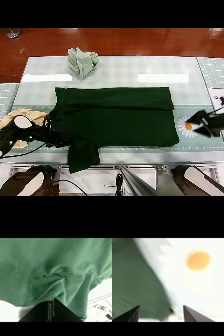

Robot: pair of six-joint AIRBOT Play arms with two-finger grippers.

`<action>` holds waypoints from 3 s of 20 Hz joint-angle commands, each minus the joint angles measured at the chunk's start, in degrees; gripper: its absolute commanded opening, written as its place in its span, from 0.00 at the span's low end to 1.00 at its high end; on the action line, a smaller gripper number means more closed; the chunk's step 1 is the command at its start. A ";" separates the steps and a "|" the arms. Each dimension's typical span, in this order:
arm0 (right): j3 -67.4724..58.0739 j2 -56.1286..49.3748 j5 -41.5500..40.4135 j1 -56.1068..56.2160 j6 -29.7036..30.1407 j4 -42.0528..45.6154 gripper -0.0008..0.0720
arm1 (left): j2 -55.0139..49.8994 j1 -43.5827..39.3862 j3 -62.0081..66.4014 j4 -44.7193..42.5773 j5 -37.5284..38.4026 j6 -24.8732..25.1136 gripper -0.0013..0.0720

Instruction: Fold the shirts.

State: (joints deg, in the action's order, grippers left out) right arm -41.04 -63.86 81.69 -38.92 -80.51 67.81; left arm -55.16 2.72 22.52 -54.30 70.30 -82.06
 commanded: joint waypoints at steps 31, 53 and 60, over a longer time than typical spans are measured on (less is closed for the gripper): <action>-11.69 -12.17 -10.56 16.85 7.54 -24.46 0.04 | -10.80 8.55 25.38 3.41 -3.93 4.48 0.05; -31.93 -32.98 -12.02 16.09 10.36 -31.43 0.87 | -42.34 7.41 63.36 -0.96 5.07 1.64 0.97; -28.20 -30.75 -11.47 9.05 8.63 -14.51 0.87 | -18.86 10.62 52.57 -6.27 -6.14 -1.14 0.97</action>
State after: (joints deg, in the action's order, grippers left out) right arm -71.42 -94.85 72.29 -28.34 -71.20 48.47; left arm -83.59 13.63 81.30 -59.40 70.61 -82.63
